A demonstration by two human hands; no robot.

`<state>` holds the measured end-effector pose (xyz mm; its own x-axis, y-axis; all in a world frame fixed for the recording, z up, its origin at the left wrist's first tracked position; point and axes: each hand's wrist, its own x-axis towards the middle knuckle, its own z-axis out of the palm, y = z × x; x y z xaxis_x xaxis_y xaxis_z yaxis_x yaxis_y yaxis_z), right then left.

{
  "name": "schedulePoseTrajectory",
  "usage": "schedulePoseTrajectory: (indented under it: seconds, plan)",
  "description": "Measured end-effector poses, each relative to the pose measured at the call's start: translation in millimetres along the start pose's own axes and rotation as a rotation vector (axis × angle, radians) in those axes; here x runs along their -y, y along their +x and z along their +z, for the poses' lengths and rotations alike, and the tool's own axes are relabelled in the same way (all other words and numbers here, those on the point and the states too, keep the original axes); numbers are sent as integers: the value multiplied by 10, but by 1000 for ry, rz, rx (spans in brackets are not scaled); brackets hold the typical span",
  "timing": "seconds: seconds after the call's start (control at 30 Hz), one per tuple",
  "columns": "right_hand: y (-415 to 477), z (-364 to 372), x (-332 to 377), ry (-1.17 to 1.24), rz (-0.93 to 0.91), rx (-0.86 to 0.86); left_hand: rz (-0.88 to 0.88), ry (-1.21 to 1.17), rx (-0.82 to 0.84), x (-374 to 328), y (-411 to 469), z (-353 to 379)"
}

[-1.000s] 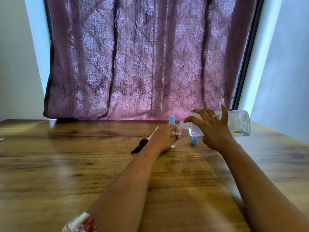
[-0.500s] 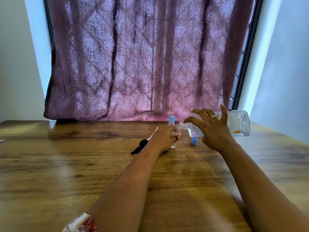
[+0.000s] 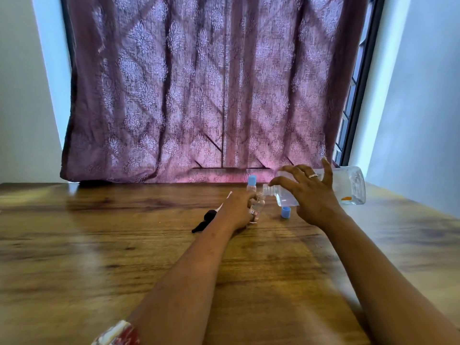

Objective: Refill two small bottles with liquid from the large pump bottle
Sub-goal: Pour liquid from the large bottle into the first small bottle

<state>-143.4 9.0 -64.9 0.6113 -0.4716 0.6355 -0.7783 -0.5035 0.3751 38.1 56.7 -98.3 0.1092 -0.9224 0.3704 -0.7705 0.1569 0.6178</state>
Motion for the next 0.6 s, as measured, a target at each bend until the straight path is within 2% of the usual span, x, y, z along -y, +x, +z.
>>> schedulePoseTrajectory:
  seconds: [0.6]
  plan:
    - [7, -52, 21, 29, 2, 27, -17, 1, 6, 9, 15, -10]
